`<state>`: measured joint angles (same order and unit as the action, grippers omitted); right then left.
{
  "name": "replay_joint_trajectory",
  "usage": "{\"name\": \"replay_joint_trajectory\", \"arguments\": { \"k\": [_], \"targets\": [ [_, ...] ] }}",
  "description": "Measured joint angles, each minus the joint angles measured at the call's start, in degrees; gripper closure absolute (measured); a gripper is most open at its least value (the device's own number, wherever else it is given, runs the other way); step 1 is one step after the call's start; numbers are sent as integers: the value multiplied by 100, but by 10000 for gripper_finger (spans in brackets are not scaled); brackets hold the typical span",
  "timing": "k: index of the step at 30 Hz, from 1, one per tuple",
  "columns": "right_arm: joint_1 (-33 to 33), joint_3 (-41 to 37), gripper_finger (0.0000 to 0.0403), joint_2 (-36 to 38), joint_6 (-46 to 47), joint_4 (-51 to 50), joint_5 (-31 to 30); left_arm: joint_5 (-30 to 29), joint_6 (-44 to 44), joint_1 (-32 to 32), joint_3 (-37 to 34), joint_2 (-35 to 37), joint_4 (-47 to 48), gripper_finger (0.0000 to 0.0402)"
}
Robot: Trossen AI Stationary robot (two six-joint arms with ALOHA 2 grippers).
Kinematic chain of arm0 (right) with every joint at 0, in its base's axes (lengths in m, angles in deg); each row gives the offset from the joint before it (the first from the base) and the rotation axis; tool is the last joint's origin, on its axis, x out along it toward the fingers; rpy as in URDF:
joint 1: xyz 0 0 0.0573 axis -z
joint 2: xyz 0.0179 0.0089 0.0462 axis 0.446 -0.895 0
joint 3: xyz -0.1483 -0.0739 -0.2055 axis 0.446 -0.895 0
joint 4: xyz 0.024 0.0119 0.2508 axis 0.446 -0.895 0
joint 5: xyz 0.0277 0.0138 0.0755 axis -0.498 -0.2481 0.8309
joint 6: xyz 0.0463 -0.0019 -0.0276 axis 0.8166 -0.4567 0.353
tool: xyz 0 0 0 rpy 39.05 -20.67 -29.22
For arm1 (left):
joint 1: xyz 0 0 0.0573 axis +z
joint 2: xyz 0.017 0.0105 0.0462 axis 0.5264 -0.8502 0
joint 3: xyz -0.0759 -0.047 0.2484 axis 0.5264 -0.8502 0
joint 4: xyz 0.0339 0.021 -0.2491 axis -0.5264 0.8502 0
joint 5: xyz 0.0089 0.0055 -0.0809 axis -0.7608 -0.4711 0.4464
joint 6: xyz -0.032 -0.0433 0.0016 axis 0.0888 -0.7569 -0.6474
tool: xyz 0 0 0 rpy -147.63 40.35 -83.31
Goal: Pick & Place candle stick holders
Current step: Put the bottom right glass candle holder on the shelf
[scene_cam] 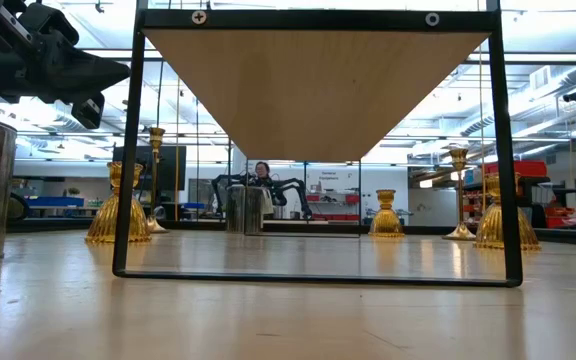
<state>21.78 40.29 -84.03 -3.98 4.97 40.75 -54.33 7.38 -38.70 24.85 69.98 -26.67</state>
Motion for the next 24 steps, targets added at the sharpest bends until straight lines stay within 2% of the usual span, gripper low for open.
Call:
{"name": "replay_joint_trajectory", "arguments": {
  "k": [9,14,24],
  "targets": [
    [-2,0,372,0,19,-43,26,0,0,2,-1,-2,0,392],
    [-1,0,369,-12,28,-392,26,0,0,2,-2,-2,0,392],
    [-2,-2,307,-188,237,-978,-11,0,2,2,-2,0,0,392]
  ]
}}
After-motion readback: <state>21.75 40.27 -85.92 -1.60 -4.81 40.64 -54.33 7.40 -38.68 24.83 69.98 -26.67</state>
